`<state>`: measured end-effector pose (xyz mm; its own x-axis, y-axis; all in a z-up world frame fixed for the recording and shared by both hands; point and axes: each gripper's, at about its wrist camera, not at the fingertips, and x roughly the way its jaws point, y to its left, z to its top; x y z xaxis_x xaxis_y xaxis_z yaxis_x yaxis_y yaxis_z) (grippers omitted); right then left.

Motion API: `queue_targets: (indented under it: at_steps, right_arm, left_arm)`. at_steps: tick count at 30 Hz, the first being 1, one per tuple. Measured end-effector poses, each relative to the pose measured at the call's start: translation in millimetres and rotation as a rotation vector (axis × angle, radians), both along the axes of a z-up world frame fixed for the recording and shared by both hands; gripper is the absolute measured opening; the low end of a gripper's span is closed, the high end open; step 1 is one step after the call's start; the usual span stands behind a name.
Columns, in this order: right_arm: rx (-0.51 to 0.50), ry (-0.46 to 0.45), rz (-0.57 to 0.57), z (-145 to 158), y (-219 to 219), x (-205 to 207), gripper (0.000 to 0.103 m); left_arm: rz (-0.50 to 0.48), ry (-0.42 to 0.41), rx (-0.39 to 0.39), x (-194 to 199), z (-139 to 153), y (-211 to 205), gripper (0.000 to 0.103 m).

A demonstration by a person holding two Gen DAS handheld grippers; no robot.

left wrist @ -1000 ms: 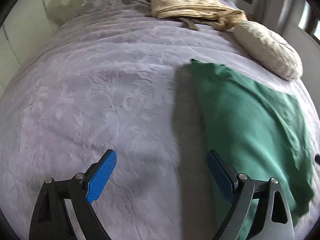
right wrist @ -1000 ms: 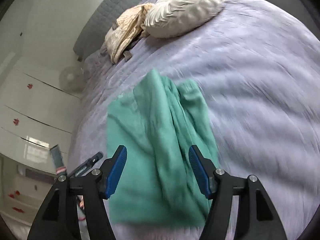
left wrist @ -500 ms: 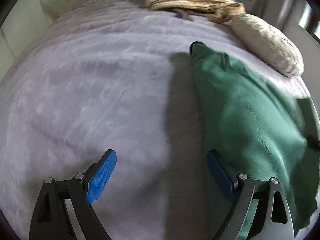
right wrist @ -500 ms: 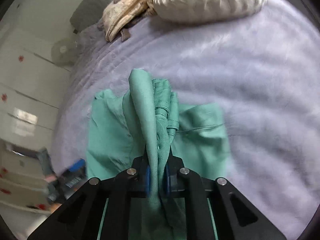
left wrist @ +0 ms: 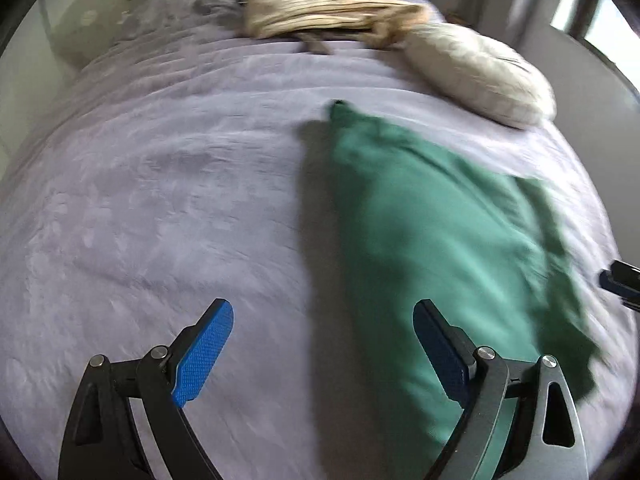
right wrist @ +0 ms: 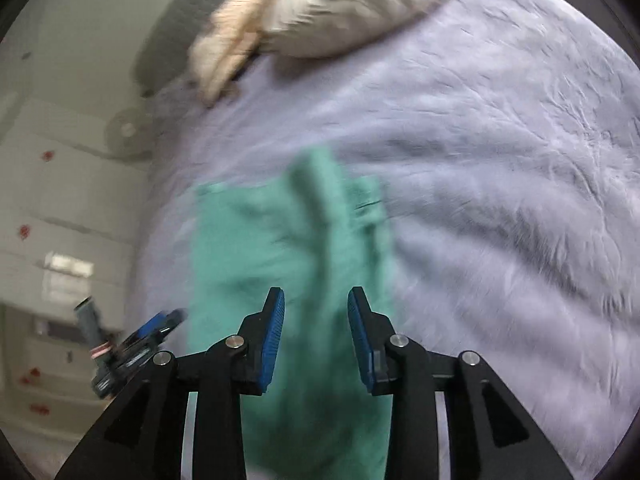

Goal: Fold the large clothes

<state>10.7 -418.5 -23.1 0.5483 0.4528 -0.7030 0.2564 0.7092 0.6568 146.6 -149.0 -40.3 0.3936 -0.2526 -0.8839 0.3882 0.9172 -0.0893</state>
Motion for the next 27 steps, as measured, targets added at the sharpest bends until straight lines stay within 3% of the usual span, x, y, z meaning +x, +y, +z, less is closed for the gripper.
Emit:
queue_targets:
  at_steps: [3, 6, 8, 9, 10, 12, 16, 19, 27]
  right_arm:
    - [0.043, 0.011, 0.107, 4.2, 32.5, -15.0, 0.032]
    - [-0.054, 0.091, 0.172, -12.9, 54.0, -25.7, 0.025]
    - [-0.144, 0.173, 0.166, -35.0, 51.6, -36.5, 0.013]
    - [-0.158, 0.196, 0.153, -44.8, 46.4, -41.6, 0.0]
    - [-0.12, 0.206, 0.125, -57.6, 36.6, -48.6, 0.0]
    - [-0.029, 0.187, 0.1, -75.2, 25.9, -57.6, 0.0]
    - [0.003, 0.165, 0.105, -91.0, 24.9, -65.2, 0.0]
    - [0.071, 0.171, 0.072, -91.2, 15.3, -74.6, 0.0]
    - [0.081, 0.21, 0.007, -65.4, -14.1, -103.3, 0.004]
  left_arm:
    - [-0.07, 0.048, -0.007, -29.5, -4.6, -11.5, 0.092]
    - [-0.103, 0.095, 0.06, -59.4, -29.0, -14.7, 0.092]
    - [-0.081, 0.114, 0.026, -69.4, -39.6, -3.7, 0.093]
    - [-0.073, 0.117, 0.01, -74.6, -45.0, 2.3, 0.096]
    - [-0.074, 0.109, 0.018, -79.1, -50.2, 6.0, 0.101]
    - [-0.086, 0.094, 0.027, -82.5, -56.8, 7.9, 0.101]
    - [-0.072, 0.099, 0.033, -81.3, -58.4, 7.8, 0.103]
    - [-0.07, 0.11, 0.034, -83.5, -52.7, 9.4, 0.103]
    - [0.019, 0.164, 0.102, -79.2, -33.6, 38.1, 0.103]
